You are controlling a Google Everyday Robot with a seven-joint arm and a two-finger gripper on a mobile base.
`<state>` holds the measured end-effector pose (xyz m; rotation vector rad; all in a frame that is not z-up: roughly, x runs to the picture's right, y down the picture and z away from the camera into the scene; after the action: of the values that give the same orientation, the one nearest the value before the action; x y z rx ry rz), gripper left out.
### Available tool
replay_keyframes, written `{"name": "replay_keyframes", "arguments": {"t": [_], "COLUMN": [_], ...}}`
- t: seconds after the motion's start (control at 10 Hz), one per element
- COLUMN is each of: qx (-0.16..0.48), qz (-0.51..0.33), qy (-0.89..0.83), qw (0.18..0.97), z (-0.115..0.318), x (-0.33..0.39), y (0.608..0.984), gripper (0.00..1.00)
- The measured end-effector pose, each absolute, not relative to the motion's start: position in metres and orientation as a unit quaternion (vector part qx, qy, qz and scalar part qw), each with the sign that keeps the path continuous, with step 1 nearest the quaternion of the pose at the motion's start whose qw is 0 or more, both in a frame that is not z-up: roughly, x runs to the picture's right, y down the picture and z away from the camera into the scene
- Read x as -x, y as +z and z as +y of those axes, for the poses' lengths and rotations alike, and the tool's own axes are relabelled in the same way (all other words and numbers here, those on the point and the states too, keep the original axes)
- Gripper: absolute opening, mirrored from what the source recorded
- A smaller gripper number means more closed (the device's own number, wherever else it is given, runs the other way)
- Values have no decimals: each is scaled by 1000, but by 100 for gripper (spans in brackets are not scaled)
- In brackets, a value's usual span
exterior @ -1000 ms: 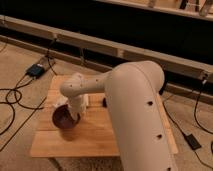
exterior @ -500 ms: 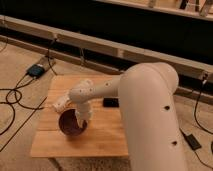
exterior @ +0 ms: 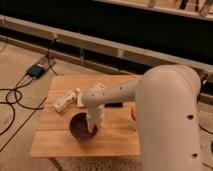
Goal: Drag the ceramic bowl in a circle
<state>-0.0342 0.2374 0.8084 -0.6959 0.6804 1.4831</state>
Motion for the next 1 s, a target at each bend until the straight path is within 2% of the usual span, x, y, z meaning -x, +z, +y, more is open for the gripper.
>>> {"name": "replay_keyframes", "arguments": {"t": [0.6,1.0], "qx": [255,235], "qz": [298,282], "qy": [669,664], "qw": [632,651], "z": [178,127], "x": [-14,5], "y": [824,836], "gripper": [0,0]}}
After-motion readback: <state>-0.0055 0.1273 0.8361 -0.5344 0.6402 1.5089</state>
